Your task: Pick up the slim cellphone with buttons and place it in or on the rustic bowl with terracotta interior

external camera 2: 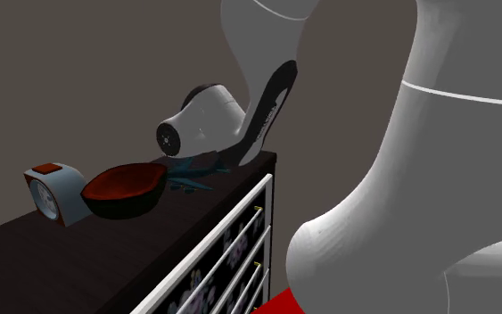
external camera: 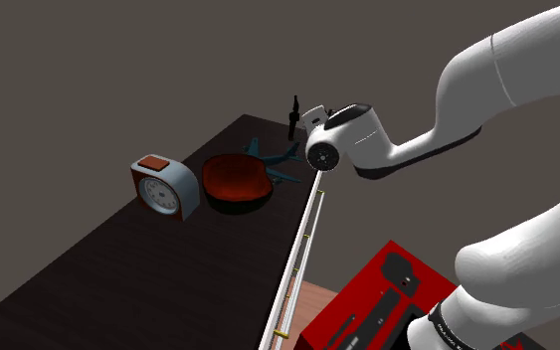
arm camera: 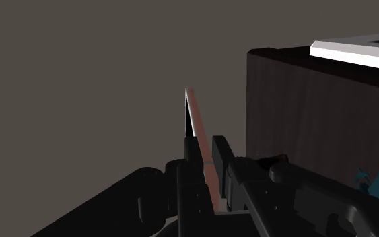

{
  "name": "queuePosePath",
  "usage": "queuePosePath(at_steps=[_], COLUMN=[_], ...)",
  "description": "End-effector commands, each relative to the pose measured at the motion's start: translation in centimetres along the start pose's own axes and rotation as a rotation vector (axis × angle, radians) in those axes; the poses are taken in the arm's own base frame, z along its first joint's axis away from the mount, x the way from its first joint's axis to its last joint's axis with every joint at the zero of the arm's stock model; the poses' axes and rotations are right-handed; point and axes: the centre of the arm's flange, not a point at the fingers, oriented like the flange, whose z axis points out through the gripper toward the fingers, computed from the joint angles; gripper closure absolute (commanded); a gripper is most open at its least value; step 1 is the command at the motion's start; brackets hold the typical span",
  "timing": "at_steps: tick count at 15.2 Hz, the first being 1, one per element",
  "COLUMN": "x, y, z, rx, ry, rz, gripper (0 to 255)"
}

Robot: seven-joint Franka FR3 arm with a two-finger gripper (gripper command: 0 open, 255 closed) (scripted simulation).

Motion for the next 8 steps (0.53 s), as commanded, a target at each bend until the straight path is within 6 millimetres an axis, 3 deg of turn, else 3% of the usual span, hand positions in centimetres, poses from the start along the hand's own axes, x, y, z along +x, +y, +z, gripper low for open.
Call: queuePosePath(at_steps=[1, 8], x=[0.6, 4.8], y=[0.2, -1.4], z=[-1.1, -9.2], rx=[0.000, 0.000], ry=[0.000, 0.000], rz=[0.000, 0.000], gripper=[255, 255])
